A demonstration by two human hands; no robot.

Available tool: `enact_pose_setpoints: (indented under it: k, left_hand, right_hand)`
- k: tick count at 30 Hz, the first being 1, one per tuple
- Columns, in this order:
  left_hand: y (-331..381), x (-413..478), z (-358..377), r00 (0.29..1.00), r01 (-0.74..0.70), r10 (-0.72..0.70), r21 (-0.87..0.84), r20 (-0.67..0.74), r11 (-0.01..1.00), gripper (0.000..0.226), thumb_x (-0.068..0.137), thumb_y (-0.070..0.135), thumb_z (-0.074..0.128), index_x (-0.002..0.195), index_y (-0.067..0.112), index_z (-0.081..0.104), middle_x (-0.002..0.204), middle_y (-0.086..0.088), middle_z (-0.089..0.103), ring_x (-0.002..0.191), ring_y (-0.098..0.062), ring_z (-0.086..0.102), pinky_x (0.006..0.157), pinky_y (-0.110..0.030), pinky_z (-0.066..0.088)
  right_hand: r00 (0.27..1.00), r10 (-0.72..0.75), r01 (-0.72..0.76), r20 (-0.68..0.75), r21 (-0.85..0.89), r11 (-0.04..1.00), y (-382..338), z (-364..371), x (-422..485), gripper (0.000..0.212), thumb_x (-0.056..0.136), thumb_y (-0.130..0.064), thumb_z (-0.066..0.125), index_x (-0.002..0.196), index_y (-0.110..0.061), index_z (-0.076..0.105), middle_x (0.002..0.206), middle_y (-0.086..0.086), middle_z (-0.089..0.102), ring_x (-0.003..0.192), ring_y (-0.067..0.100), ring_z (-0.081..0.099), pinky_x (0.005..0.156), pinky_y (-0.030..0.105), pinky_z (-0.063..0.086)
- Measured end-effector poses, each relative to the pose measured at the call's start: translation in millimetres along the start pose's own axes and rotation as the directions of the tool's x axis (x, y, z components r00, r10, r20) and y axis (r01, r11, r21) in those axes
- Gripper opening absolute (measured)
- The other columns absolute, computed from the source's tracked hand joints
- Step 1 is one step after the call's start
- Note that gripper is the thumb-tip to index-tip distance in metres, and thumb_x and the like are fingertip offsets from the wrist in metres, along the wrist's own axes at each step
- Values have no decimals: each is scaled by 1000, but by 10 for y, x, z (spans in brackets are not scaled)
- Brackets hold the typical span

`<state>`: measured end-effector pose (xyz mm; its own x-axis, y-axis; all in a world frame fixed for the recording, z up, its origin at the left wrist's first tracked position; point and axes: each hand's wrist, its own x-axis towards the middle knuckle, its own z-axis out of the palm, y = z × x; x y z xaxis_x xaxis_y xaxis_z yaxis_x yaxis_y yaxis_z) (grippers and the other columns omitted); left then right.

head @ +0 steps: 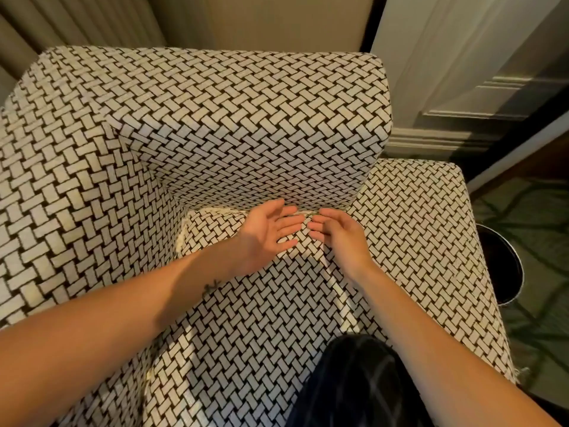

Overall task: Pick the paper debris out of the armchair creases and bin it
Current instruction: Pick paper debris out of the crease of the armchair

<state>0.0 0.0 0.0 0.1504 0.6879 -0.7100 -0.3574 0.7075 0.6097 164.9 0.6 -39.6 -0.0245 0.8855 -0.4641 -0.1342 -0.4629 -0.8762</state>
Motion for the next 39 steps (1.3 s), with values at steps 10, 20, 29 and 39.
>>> enact_pose_setpoints:
  k: [10, 20, 29, 39]
  left_hand:
    - [-50, 56, -71, 998, -7, 8, -22, 66, 1000, 47, 106, 34, 35, 141, 8, 50, 135, -13, 64, 127, -27, 60, 113, -49, 42]
    - [-79, 77, -94, 992, 25, -24, -6, 126, 1000, 49, 106, 36, 34, 142, 7, 50, 136, -12, 64, 127, -27, 60, 109, -47, 45]
    - [-73, 65, -85, 991, 42, -39, -25, 129, 999, 48, 107, 35, 33, 140, 5, 51, 132, -12, 67, 126, -26, 61, 111, -49, 44]
    - [-113, 17, -54, 981, 72, -62, -49, 185, 996, 49, 102, 33, 39, 139, 3, 50, 134, -14, 66, 129, -28, 58, 113, -52, 38]
  right_hand:
    - [859, -458, 313, 230, -943, 114, 65, -199, 180, 34, 99, -13, 55, 133, -10, 61, 122, 6, 60, 115, 23, 53, 98, 40, 52]
    - [910, -396, 98, 120, -992, -76, -63, -13, 209, 24, 95, 2, 54, 116, -2, 64, 125, 17, 58, 117, 31, 54, 90, 37, 52]
    - [894, -414, 157, 174, -985, -74, -53, -65, 185, 32, 90, 8, 57, 120, -2, 64, 122, 15, 60, 115, 29, 53, 86, 35, 52]
    - [807, -571, 276, 153, -952, 136, 105, -155, 95, 16, 103, -21, 52, 103, -13, 66, 98, 0, 59, 94, 18, 50, 69, 32, 50]
